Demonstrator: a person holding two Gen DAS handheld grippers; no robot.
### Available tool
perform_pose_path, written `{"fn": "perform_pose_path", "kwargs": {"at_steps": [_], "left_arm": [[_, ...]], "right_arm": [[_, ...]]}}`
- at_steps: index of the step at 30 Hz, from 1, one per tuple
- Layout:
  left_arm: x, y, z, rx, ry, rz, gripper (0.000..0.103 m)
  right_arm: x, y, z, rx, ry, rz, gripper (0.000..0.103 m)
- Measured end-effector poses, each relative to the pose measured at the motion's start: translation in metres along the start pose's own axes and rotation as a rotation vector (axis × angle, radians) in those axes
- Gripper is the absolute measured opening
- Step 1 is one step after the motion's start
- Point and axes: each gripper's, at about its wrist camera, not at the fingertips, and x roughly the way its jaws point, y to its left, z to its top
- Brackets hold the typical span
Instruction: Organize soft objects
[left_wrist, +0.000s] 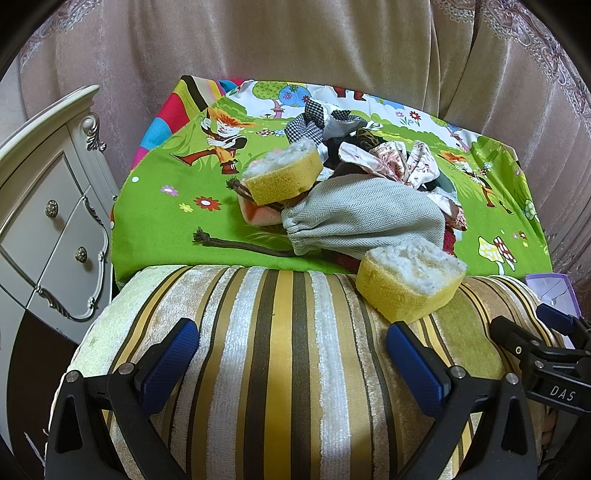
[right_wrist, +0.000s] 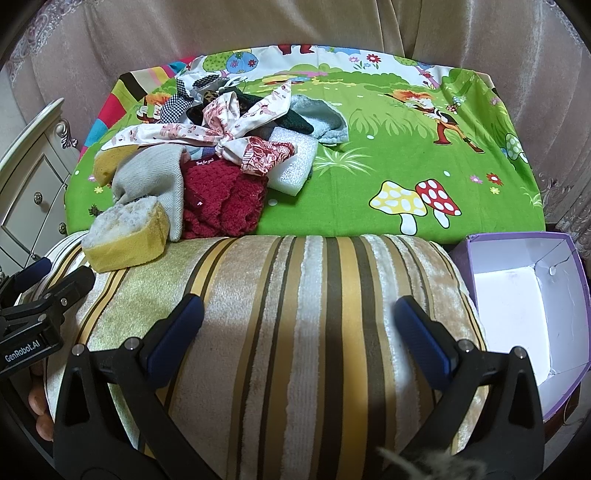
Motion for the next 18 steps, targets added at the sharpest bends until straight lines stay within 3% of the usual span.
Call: {"fn": "perform_pose_path", "kwargs": {"at_steps": [8, 18], "left_arm": [[-0.003, -0.002, 0.003, 0.001, -0.008, -0.051, 0.103], [0.003, -0.030, 0.030, 0.152, 0.025, -0.215, 0.103]], "right_arm": [[0.001, 0.003, -0.001, -0.005, -0.007, -0.020, 0.103], [0.002, 0.006, -0.003, -0.009, -0.025, -0.043, 0.103]]}}
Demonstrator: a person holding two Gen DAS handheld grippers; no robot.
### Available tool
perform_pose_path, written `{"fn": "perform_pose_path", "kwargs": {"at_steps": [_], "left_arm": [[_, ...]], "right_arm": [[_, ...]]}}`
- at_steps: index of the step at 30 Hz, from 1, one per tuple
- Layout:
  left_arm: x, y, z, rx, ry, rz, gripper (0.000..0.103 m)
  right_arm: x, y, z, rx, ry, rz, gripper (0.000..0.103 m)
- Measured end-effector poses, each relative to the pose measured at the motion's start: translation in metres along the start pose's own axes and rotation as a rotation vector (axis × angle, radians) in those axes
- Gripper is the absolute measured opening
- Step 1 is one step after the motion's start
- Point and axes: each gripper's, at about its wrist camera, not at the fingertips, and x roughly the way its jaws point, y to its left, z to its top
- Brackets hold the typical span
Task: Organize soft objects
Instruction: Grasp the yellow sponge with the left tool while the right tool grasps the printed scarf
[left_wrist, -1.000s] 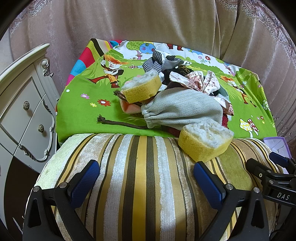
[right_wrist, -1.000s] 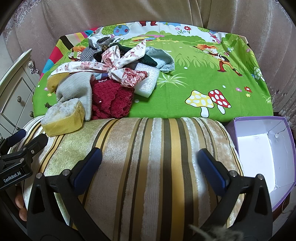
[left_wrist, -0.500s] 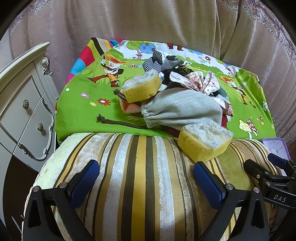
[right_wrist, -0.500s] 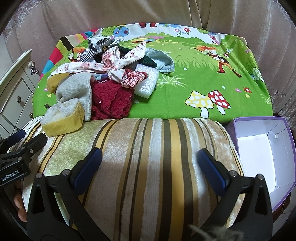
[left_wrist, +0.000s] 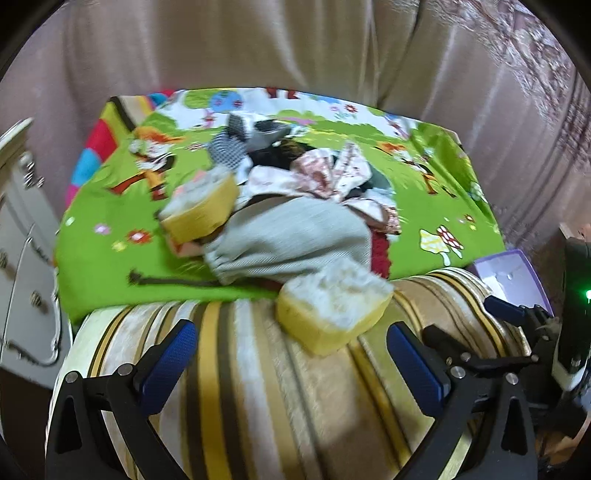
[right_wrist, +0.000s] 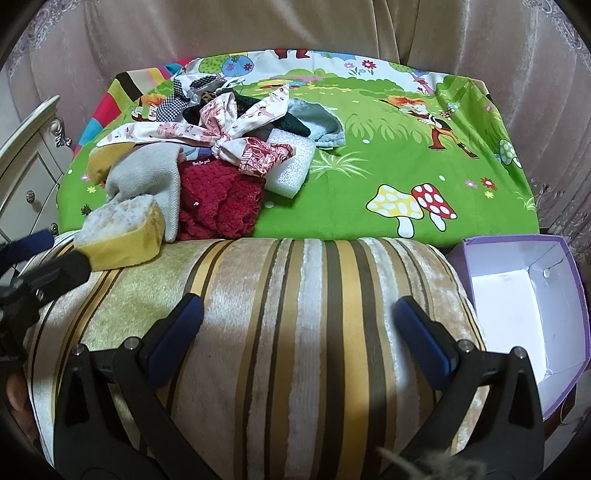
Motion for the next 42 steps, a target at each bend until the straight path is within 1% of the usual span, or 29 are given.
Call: {"fn": "perform_pose_path", "kwargs": {"at_steps": [4, 7, 8, 9, 10, 12, 15, 19, 23, 26, 28, 30, 33, 37, 38, 39, 42], "left_arm": [[0.013, -0.008, 0.015, 0.069, 0.024, -0.015, 0.103], [0.025, -0.009, 0.020, 0.087, 0.063, -0.057, 0.100], [0.028, -0.008, 0.022, 0.087, 0.076, -0.067, 0.095], [0.031, -0.007, 0.023, 0.088, 0.085, -0.083, 0.086], [0.032, -0.007, 0.023, 0.088, 0.091, -0.098, 0.082], [0.035, -0.008, 0.022, 0.093, 0.101, -0.124, 0.068], [0.032, -0.008, 0.019, 0.095, 0.088, -0.134, 0.064], [0.024, 0.001, 0.016, 0.043, 0.044, -0.152, 0.062], [0.014, 0.007, 0.013, 0.000, -0.015, -0.160, 0.062], [0.007, 0.012, 0.011, -0.031, -0.056, -0.171, 0.062], [0.003, 0.017, 0.009, -0.058, -0.083, -0.181, 0.062], [-0.001, 0.021, 0.008, -0.082, -0.109, -0.194, 0.062], [-0.004, 0.024, 0.008, -0.098, -0.132, -0.217, 0.062], [0.001, 0.025, 0.008, -0.108, -0.119, -0.230, 0.062], [0.001, 0.026, 0.007, -0.111, -0.118, -0.233, 0.062], [0.002, 0.027, 0.007, -0.114, -0.117, -0.237, 0.062], [0.003, 0.028, 0.006, -0.123, -0.113, -0.245, 0.062]], "right_arm": [[0.002, -0.002, 0.001, 0.011, 0.004, 0.013, 0.103], [0.004, -0.005, 0.005, 0.016, 0.014, 0.027, 0.103], [0.004, -0.005, 0.006, 0.015, 0.018, 0.030, 0.103], [0.005, -0.006, 0.008, 0.015, 0.023, 0.036, 0.103], [0.007, -0.007, 0.010, 0.015, 0.029, 0.042, 0.103], [0.008, -0.007, 0.013, 0.006, 0.039, 0.051, 0.103], [0.011, -0.009, 0.022, 0.010, 0.050, 0.078, 0.103], [0.012, -0.007, 0.038, -0.025, 0.038, 0.151, 0.103], [0.012, 0.004, 0.062, -0.110, -0.025, 0.193, 0.103], [0.022, 0.008, 0.078, -0.139, -0.035, 0.215, 0.101], [0.030, 0.008, 0.087, -0.142, -0.031, 0.229, 0.098], [0.040, 0.012, 0.096, -0.164, -0.019, 0.233, 0.089], [0.052, 0.022, 0.105, -0.209, -0.007, 0.240, 0.084], [0.063, 0.036, 0.112, -0.262, -0.003, 0.237, 0.081], [0.066, 0.040, 0.113, -0.278, -0.003, 0.233, 0.077], [0.069, 0.043, 0.115, -0.290, -0.001, 0.228, 0.071], [0.081, 0.048, 0.119, -0.309, 0.027, 0.226, 0.064]]}}
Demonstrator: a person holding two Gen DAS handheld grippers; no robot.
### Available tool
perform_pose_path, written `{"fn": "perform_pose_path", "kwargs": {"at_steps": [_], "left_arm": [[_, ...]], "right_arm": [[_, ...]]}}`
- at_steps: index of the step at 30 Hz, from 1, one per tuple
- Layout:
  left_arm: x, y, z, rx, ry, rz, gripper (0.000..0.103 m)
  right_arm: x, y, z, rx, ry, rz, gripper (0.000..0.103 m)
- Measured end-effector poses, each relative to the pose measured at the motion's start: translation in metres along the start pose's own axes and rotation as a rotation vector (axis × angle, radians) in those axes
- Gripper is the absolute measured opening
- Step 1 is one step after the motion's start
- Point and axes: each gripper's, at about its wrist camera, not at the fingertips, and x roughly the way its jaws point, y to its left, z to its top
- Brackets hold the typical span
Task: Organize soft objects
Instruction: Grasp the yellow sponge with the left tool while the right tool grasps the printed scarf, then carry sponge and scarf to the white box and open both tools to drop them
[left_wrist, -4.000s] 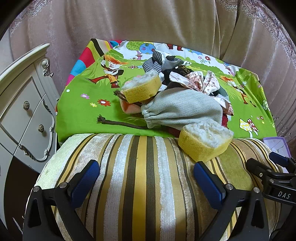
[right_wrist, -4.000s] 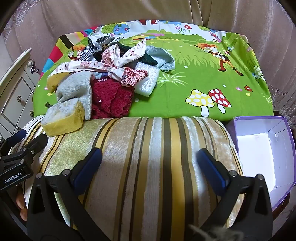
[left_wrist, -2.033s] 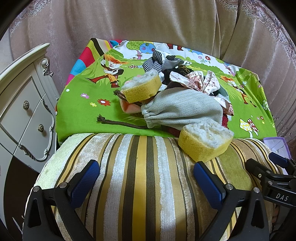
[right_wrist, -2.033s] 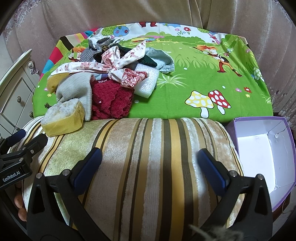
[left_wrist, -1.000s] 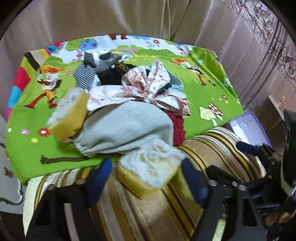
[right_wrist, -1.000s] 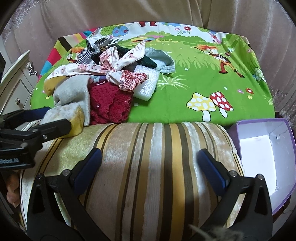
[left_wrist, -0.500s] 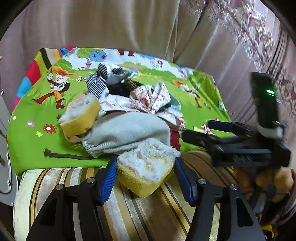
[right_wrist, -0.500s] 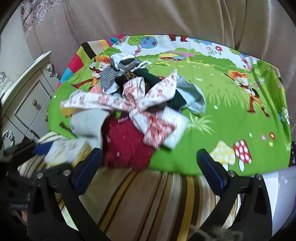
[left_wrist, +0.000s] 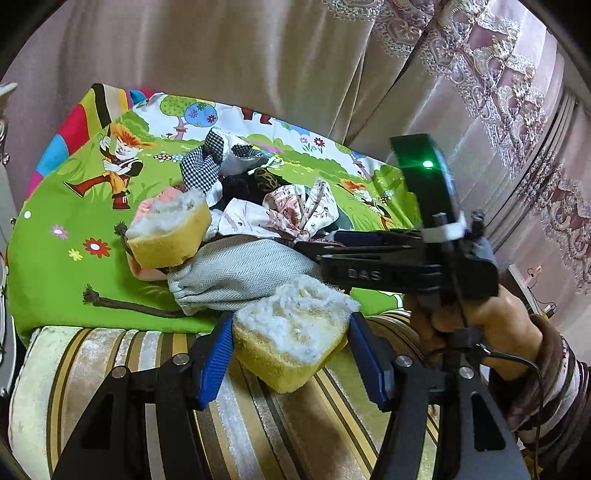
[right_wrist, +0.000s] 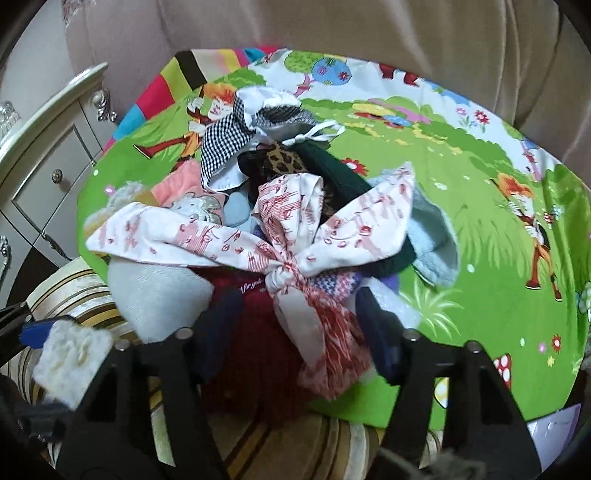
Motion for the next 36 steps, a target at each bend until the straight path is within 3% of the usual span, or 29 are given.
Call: {"fn": "perform_pose_path", "kwargs": {"at_steps": [5, 9, 12, 23, 36], "left_arm": [[0.002, 0.003, -0.001, -0.018, 0.005, -0.010, 0.062], [0.001, 0.004, -0.001, -0.024, 0.004, -0.008, 0.062], [0.001, 0.004, -0.001, -0.028, 0.002, -0.002, 0.062], [-0.005, -0.015, 0.001, 0.024, -0.021, 0.057, 0.061], [0.012, -0.069, 0.005, 0.101, 0.011, 0.022, 0.061]], "right_arm": [[0.012, 0.005, 0.008, -0.031, 0.015, 0.001, 0.058], [0.022, 0.008, 0.008, -0.035, 0.044, 0.020, 0.030], [0.019, 0.005, 0.005, -0.017, 0.031, 0.038, 0.029], [-0.040, -0.011, -0.011, 0.076, -0.151, 0.071, 0.028], [-0.098, -0.074, -0.076, 0.265, -0.185, 0.050, 0.028]]}}
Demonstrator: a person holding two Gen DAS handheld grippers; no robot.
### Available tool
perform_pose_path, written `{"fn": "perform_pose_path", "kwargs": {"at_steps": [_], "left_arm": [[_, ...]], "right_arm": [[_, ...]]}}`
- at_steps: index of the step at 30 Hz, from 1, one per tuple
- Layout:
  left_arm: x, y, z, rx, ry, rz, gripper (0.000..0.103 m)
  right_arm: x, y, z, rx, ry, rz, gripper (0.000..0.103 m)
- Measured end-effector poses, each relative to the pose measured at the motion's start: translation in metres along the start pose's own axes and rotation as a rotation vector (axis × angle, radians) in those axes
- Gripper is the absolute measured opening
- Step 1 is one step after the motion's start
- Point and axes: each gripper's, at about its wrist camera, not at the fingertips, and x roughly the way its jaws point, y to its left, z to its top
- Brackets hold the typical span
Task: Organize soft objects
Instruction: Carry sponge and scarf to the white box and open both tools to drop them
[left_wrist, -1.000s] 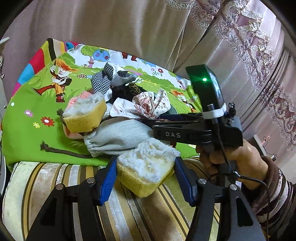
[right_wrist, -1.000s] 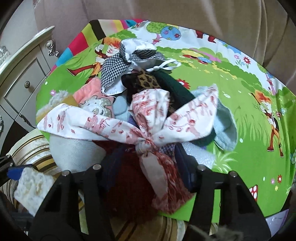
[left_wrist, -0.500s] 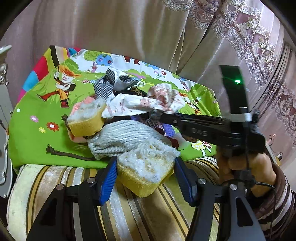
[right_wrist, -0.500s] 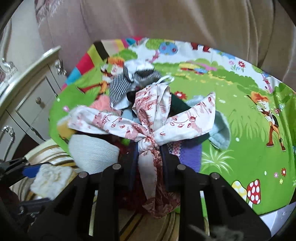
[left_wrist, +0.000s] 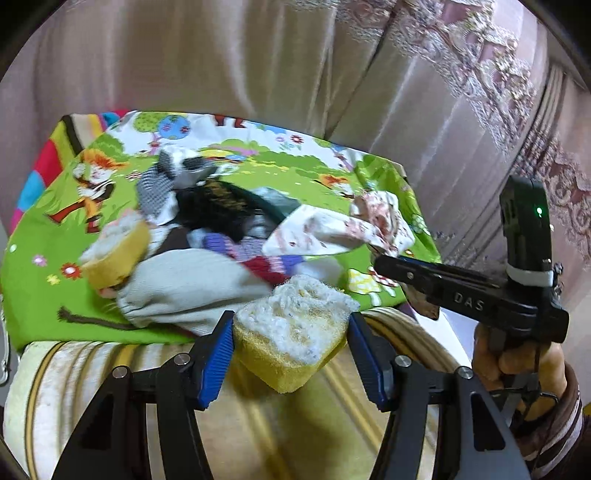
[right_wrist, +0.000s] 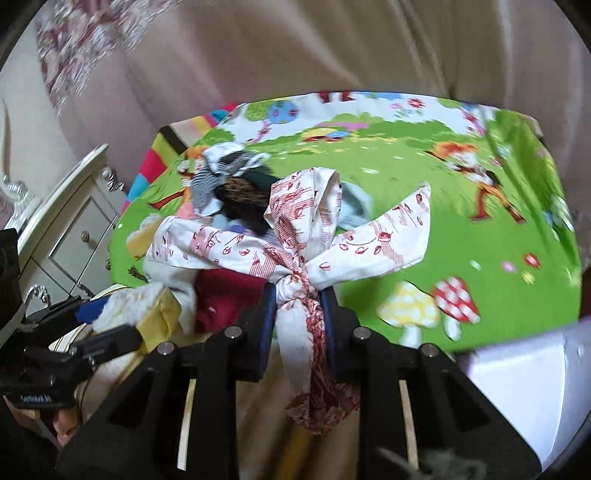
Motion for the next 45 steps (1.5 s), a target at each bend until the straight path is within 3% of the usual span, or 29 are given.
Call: {"fn": "perform_pose_path", "kwargs": {"at_steps": [21, 28, 31, 33, 34, 40, 45], "left_arm": [[0.079, -0.164, 0.022, 0.245, 0.108, -0.190, 0.061], [0.103, -0.204, 0.028, 0.304, 0.130, -0.215, 0.061], [0.113, -0.217, 0.031, 0.318, 0.138, -0.226, 0.062], [0.119, -0.225, 0.032, 0.331, 0.145, -0.223, 0.066], [0.122, -0.228, 0.032, 0.334, 0.151, -0.220, 0.067], [0.128, -0.225, 0.033, 0.318, 0.159, -0.187, 0.073], [0.124, -0.207, 0.037, 0.239, 0.140, -0.147, 0.076]], "right_arm": [[-0.090, -0.154, -0.052, 0.287, -0.074, -0.269, 0.030], [-0.108, -0.185, -0.062, 0.357, -0.107, -0.304, 0.031], [-0.114, -0.196, -0.065, 0.380, -0.121, -0.320, 0.044], [-0.119, -0.201, -0.068, 0.394, -0.135, -0.340, 0.066], [-0.123, -0.204, -0.069, 0.402, -0.147, -0.352, 0.070], [-0.130, -0.213, -0.072, 0.426, -0.161, -0.386, 0.076], [-0.138, -0.212, -0.071, 0.435, -0.188, -0.412, 0.083]]}}
